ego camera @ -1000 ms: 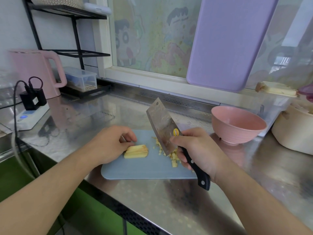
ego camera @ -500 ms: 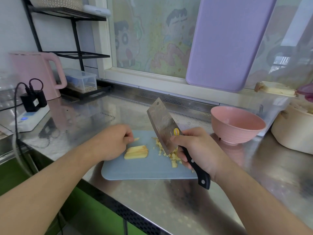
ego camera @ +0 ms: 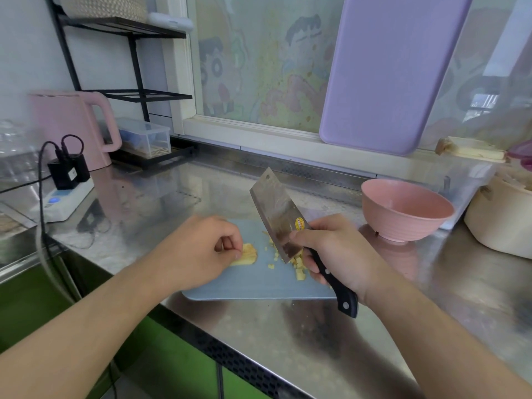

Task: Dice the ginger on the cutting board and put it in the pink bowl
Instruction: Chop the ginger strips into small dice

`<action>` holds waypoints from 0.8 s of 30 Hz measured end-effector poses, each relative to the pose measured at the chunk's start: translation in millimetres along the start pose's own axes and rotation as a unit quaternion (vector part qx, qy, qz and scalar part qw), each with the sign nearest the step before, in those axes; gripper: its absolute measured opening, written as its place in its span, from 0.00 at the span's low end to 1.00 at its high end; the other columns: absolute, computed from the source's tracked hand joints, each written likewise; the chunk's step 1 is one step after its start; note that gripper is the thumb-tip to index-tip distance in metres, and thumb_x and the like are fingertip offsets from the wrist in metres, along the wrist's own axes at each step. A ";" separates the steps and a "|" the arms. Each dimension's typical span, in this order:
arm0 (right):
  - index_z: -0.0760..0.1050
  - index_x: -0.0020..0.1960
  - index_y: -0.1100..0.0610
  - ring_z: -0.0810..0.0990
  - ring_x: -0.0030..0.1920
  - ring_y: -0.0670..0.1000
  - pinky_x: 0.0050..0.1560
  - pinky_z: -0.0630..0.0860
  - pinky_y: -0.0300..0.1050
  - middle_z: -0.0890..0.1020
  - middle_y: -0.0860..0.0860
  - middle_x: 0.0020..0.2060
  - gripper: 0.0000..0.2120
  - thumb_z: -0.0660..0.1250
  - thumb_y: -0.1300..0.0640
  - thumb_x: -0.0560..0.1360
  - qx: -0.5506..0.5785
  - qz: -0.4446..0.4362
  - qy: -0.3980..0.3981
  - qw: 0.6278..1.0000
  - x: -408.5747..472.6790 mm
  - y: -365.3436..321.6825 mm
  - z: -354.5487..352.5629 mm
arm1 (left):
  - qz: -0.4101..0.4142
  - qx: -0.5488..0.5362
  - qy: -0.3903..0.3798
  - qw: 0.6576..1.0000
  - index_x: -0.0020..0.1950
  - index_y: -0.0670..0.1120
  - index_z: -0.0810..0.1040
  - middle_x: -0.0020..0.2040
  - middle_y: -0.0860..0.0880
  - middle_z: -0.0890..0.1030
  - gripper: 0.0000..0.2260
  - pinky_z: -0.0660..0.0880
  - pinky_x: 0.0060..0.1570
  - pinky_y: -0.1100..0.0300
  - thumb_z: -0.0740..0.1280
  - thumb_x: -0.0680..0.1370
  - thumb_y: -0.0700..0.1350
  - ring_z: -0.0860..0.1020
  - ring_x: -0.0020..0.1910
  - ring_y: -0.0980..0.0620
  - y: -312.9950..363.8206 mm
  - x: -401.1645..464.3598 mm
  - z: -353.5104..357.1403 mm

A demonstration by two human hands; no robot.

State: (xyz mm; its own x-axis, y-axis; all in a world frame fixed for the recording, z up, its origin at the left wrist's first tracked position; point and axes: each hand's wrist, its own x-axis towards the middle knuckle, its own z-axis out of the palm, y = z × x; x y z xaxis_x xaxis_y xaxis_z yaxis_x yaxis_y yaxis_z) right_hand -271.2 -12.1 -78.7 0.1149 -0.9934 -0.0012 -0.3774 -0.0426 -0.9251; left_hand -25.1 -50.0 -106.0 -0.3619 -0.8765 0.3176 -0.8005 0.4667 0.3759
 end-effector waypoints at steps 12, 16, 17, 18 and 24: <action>0.67 0.30 0.56 0.66 0.25 0.54 0.27 0.62 0.41 0.71 0.60 0.28 0.15 0.65 0.63 0.75 0.005 0.060 0.000 0.998 -2.9 -2.4 10.0 | -0.038 -0.032 0.001 0.999 0.49 0.60 0.83 0.46 0.63 0.82 0.04 0.72 0.44 0.69 0.76 0.76 0.53 0.78 0.48 0.66 -5.6 -5.2 13.3; 0.68 0.38 0.58 0.69 0.23 0.54 0.26 0.64 0.39 0.72 0.59 0.27 0.09 0.62 0.64 0.76 -0.001 0.077 0.014 0.997 -3.2 -0.2 22.9 | -0.063 -0.024 0.038 0.997 0.50 0.58 0.82 0.46 0.61 0.81 0.04 0.75 0.47 0.64 0.74 0.76 0.53 0.78 0.47 0.62 -7.6 -6.4 19.9; 0.67 0.37 0.58 0.69 0.22 0.54 0.26 0.64 0.39 0.73 0.58 0.26 0.10 0.62 0.65 0.76 -0.001 0.080 0.019 0.997 -3.4 0.7 25.4 | -0.068 -0.022 0.050 0.996 0.49 0.58 0.81 0.46 0.60 0.80 0.04 0.75 0.47 0.64 0.74 0.76 0.54 0.77 0.47 0.62 -7.8 -7.0 22.1; 0.67 0.35 0.58 0.69 0.21 0.54 0.26 0.65 0.39 0.73 0.58 0.26 0.11 0.62 0.65 0.75 -0.002 0.083 0.023 0.996 -3.8 1.4 27.2 | -0.072 -0.023 0.062 0.995 0.50 0.58 0.81 0.46 0.60 0.80 0.05 0.74 0.46 0.65 0.74 0.76 0.53 0.77 0.47 0.61 -7.8 -7.7 24.1; 0.71 0.35 0.62 0.71 0.20 0.54 0.25 0.66 0.39 0.74 0.58 0.25 0.09 0.61 0.65 0.74 -0.050 0.090 0.035 0.994 0.8 6.3 28.2 | -0.073 -0.048 0.071 0.994 0.55 0.59 0.81 0.50 0.60 0.79 0.08 0.71 0.46 0.69 0.74 0.76 0.54 0.77 0.48 0.63 -9.8 -9.3 30.8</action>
State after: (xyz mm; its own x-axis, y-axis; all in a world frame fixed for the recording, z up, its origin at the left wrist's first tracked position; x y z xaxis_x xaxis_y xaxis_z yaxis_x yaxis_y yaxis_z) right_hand -247.6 -10.2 -95.3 -0.0264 -0.9907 -0.1332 -0.4763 0.1296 -0.8697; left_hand -28.6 -50.1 -139.5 -0.1696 -0.9132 0.3705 -0.7880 0.3514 0.5055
